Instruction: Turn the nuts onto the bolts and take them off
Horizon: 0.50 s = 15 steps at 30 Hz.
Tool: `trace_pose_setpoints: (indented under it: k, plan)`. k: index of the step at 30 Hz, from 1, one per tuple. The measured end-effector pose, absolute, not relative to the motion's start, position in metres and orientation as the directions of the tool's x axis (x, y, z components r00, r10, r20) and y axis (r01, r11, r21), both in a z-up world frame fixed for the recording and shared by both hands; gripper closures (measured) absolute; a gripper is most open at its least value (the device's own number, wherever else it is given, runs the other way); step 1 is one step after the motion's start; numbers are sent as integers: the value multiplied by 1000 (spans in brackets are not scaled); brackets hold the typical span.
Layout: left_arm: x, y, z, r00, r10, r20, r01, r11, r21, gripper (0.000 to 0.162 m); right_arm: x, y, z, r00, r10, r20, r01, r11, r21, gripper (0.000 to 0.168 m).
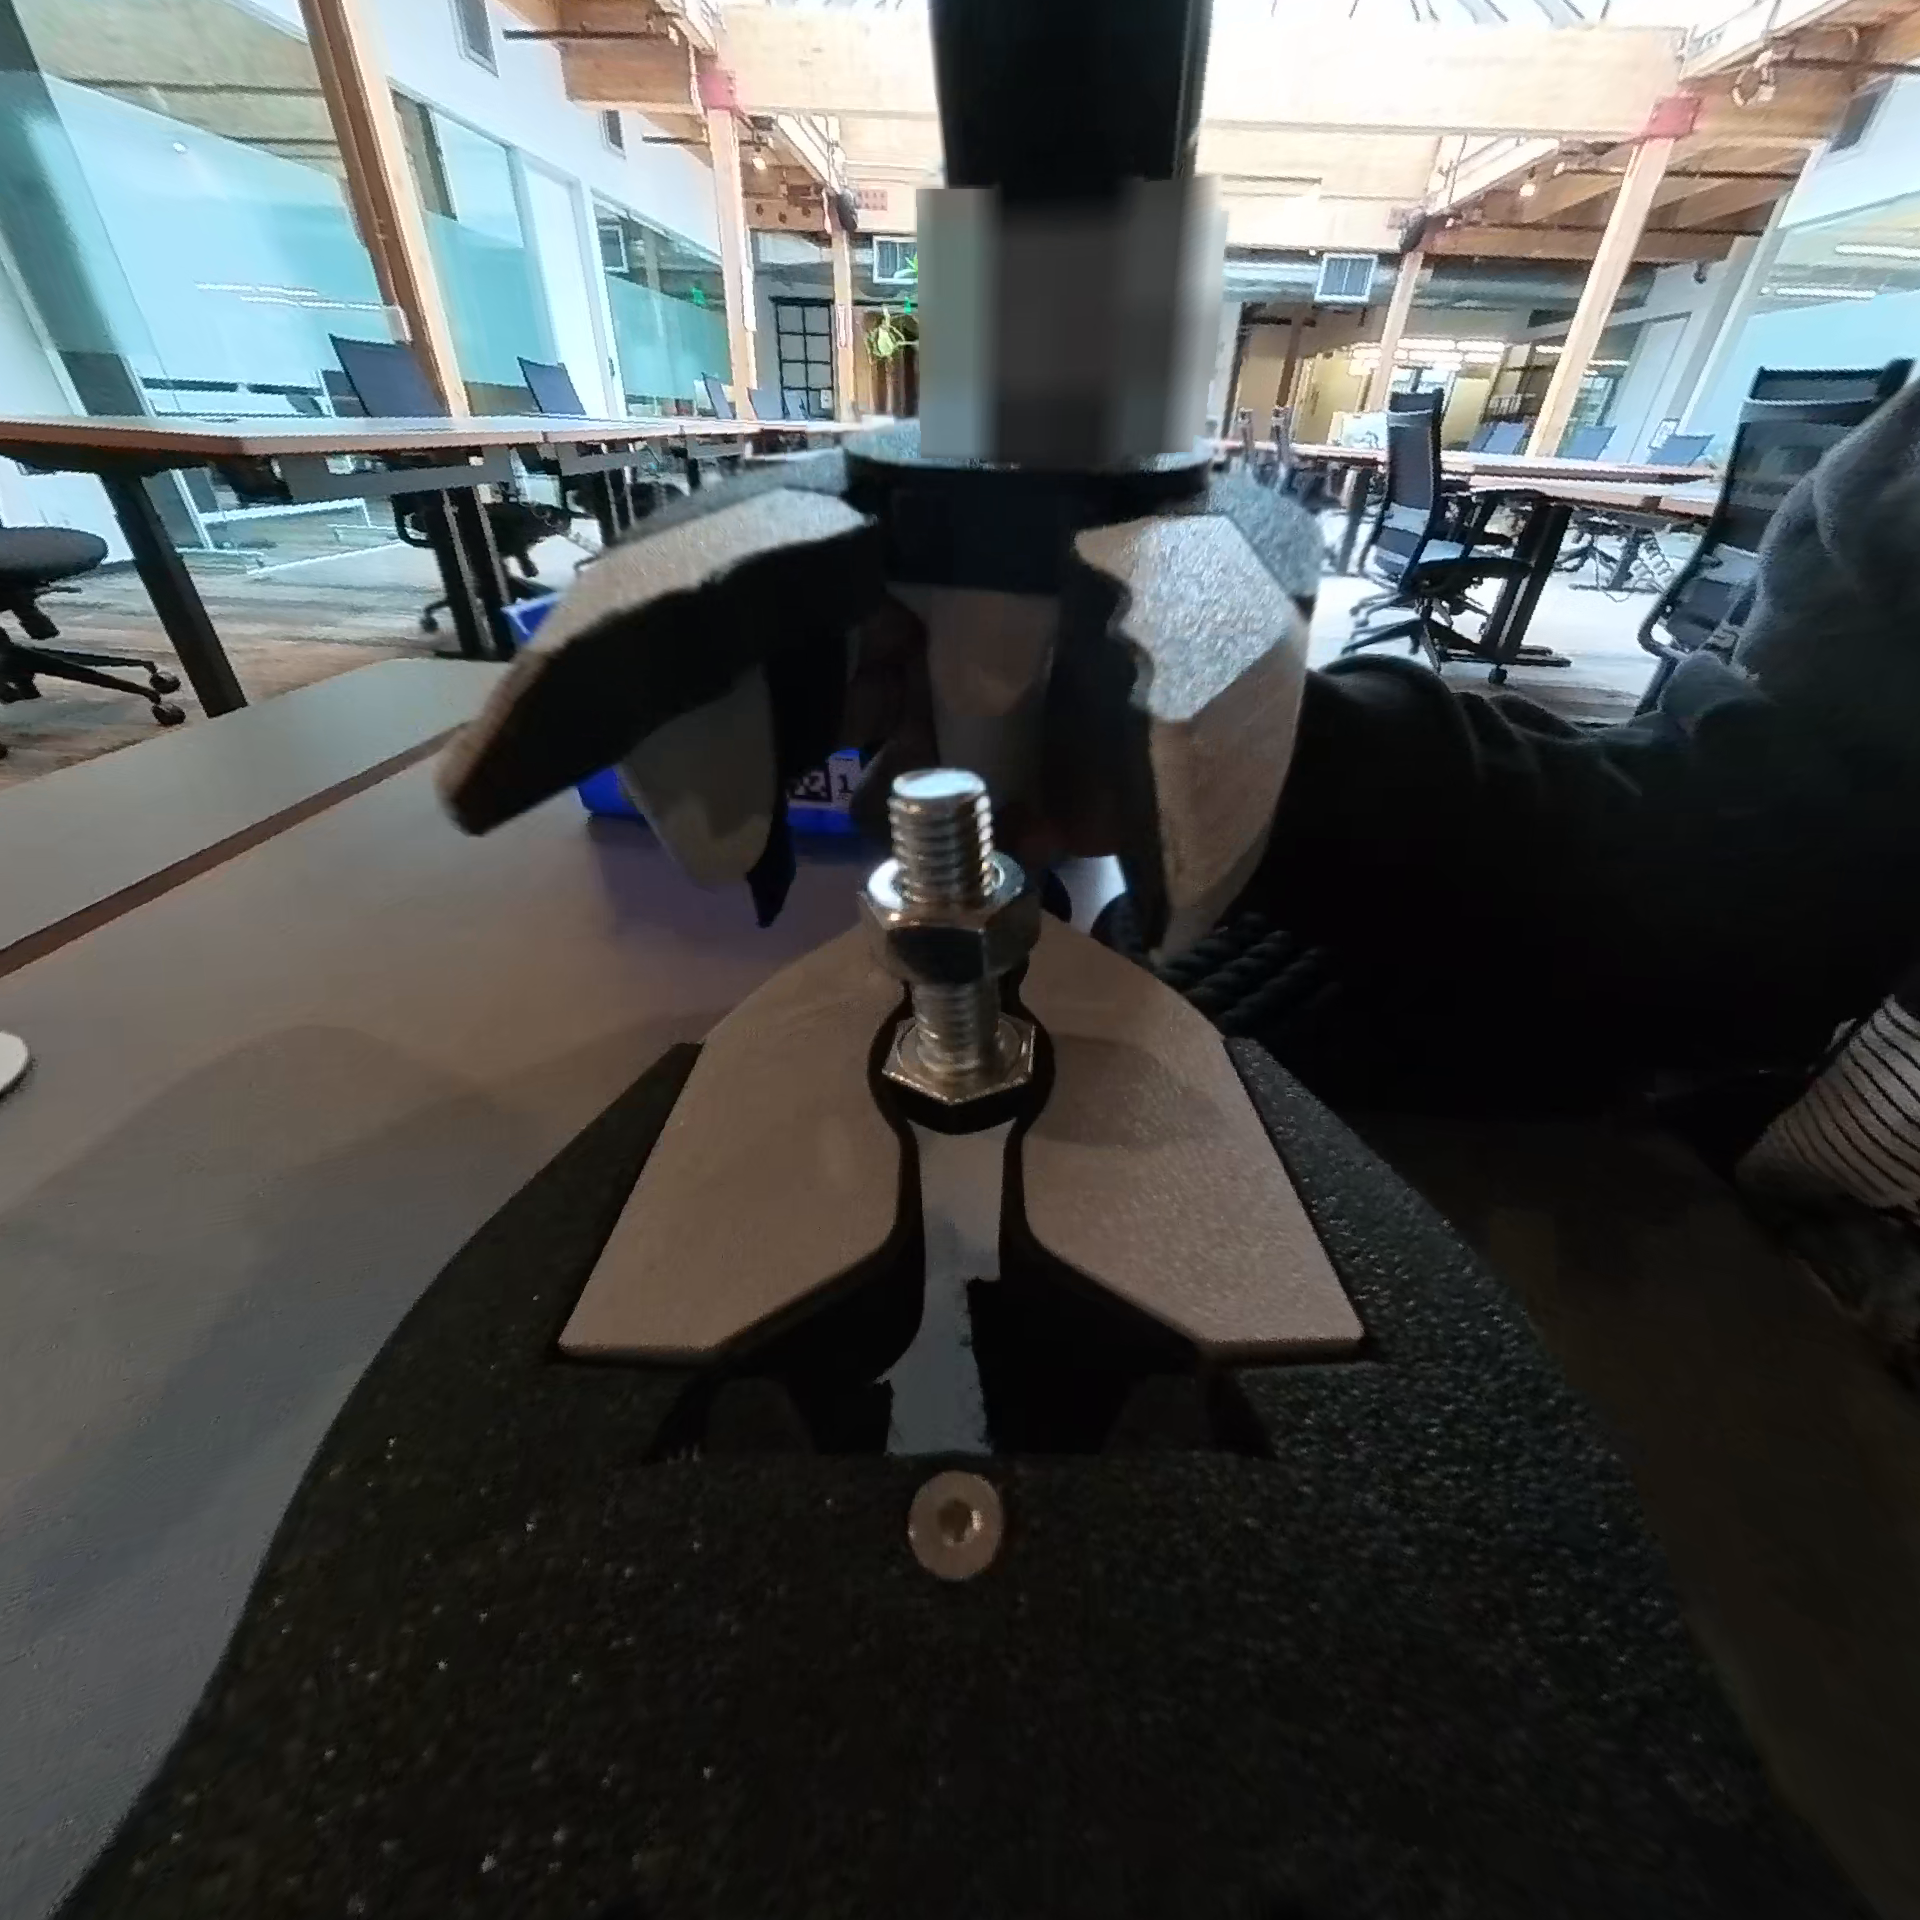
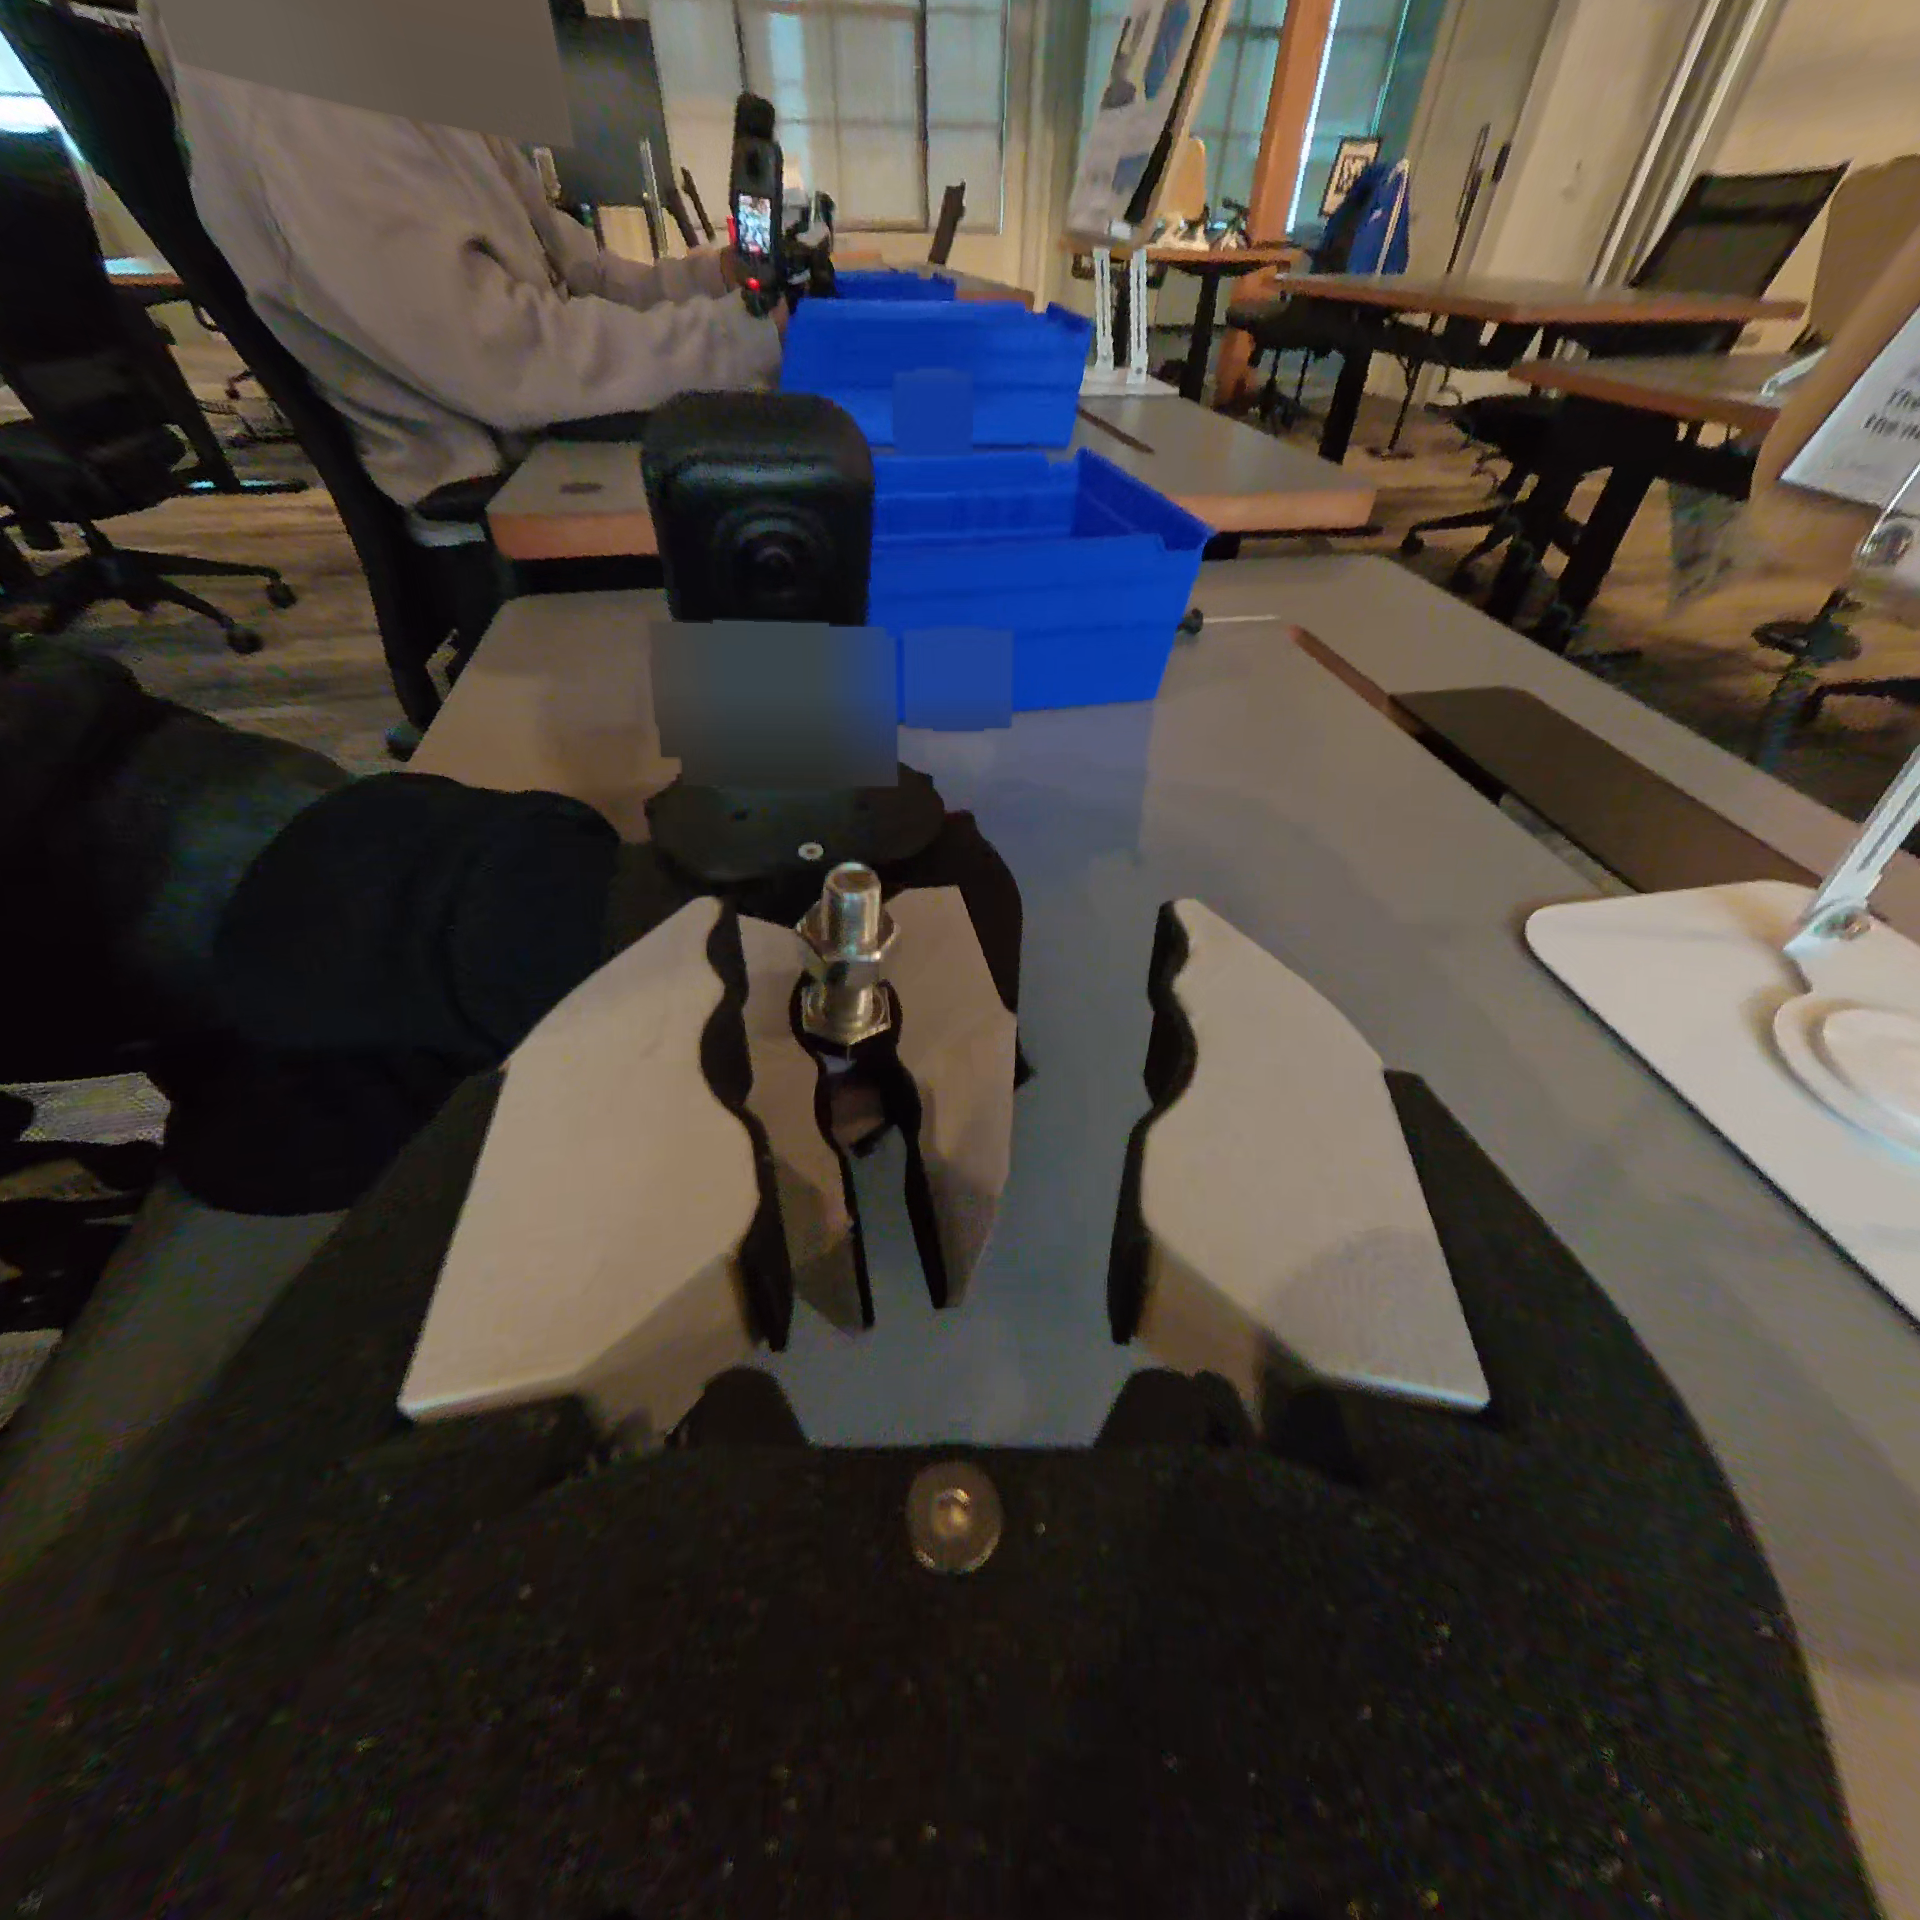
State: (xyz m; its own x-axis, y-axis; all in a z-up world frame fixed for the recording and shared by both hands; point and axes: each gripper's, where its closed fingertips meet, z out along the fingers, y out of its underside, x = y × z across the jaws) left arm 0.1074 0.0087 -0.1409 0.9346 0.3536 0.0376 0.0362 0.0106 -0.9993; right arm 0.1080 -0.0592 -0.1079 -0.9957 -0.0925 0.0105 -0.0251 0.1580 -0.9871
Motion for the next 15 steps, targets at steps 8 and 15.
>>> trace_pose_setpoints:
  k: [8,15]
  plan:
    - [108,7,-140,935,351,43,38,21,-999,151,107,-58,-105,-996,-91,-10,-3,141,-990,105]
    - [112,8,-140,944,325,51,46,21,-999,151,105,-44,-106,-993,-109,49,-68,174,-982,145]
